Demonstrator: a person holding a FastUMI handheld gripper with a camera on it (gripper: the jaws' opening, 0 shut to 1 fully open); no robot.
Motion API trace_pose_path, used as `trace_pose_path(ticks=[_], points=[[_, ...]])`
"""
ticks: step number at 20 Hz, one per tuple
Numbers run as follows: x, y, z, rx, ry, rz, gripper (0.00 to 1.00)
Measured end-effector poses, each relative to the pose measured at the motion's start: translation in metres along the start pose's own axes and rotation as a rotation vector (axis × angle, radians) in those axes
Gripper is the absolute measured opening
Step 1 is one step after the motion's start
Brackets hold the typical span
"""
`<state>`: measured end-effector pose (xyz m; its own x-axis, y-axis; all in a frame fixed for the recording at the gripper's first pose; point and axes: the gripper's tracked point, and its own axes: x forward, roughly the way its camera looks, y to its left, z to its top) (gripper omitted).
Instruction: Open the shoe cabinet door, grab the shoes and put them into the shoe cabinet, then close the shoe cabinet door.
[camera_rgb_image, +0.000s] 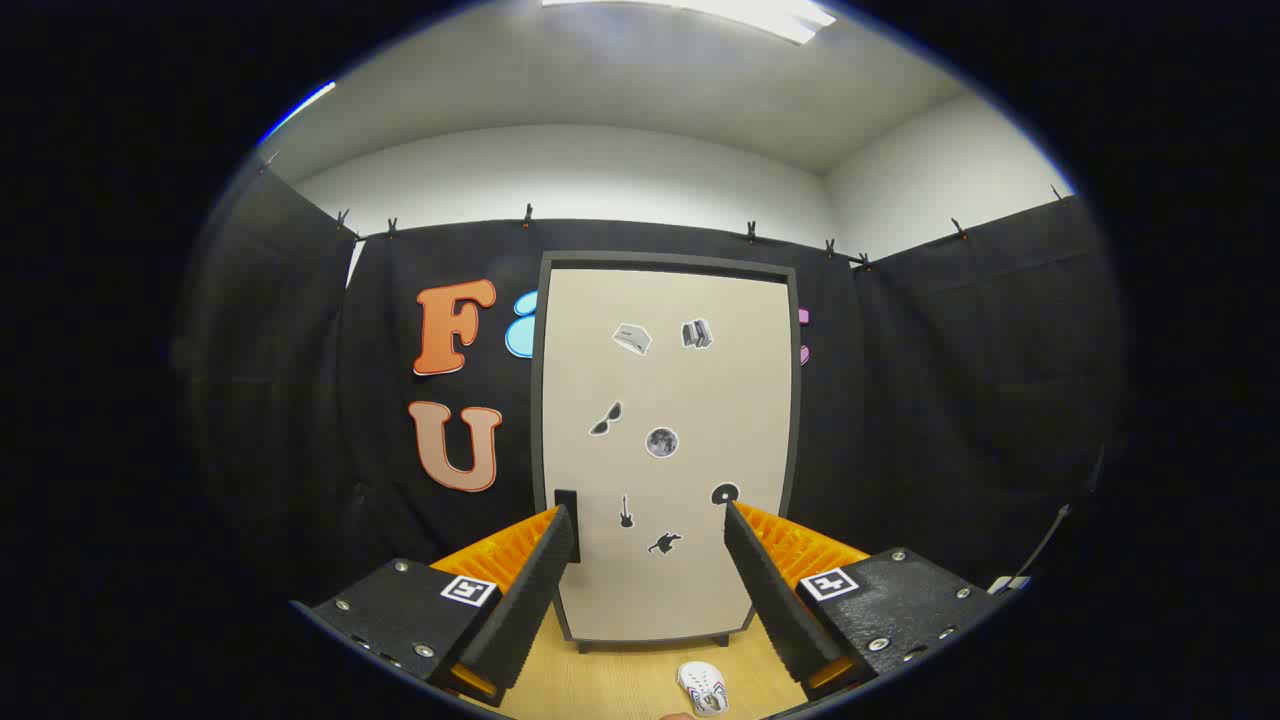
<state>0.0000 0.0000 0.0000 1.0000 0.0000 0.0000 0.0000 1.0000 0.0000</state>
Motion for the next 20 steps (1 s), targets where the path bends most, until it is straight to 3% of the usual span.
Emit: trace_pose_path(ticks=[20], points=[[0.018, 0.037, -0.029, -0.018, 0.059, 0.054, 0.95]])
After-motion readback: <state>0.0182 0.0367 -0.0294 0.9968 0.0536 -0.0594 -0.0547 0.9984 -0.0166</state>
